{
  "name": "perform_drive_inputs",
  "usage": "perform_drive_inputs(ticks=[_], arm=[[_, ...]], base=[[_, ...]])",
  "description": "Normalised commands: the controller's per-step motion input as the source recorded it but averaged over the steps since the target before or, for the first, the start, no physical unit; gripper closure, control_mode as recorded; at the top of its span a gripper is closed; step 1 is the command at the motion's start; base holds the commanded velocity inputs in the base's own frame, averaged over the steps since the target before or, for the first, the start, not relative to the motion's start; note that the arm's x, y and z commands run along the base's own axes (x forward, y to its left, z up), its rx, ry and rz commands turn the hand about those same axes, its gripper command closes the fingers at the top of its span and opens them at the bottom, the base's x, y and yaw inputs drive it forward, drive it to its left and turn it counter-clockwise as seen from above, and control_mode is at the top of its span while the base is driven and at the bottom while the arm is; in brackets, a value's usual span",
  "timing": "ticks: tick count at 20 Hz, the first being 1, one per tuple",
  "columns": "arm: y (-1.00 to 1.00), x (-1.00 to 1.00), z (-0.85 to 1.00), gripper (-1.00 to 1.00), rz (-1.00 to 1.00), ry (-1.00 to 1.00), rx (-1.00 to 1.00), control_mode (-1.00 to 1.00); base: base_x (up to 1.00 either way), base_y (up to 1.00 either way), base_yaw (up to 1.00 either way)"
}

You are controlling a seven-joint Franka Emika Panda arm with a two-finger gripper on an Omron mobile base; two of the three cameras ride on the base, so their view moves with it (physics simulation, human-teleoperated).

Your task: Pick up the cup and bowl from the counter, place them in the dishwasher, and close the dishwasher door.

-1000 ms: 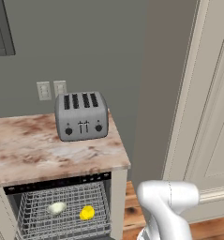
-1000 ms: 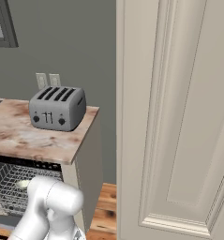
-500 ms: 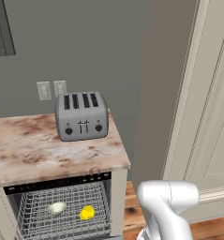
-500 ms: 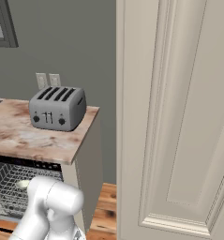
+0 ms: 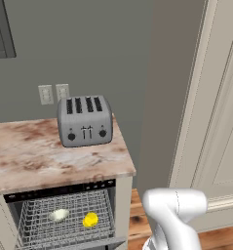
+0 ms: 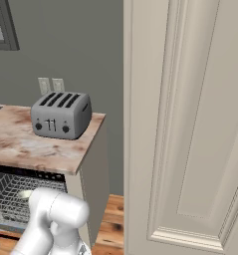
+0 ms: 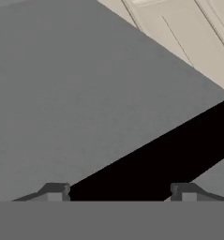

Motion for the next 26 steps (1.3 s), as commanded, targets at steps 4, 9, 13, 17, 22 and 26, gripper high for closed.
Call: perform_drive_inputs(ticks=[4,9,13,17,22,26], arm=[[-0.53,1.00,0.00,-1.00,0.10,-0.06,-0.12,-1.00],[-0.59,1.00,0.00,-1.00,0.09,-0.06,-0.11,-1.00],[-0.62,1.00,0.00,-1.00,0.08,-0.05,-0.12,-1.00],[-0.55,0.99,0.00,-1.00,0.08,-0.05,-0.10,-1.00],[-0.30,0.86,-0.01,-1.00,0.07,-0.06,-0.08,-1.00],[-0.29,0.88,0.00,-1.00,0.04,-0.05,-0.08,-1.00]], base=[[0.00,0.00,0.00],[0.00,0.00,0.00],[0.00,0.00,0.00],[0.00,0.00,0.00],[0.00,0.00,0.00],[0.00,0.00,0.00]])
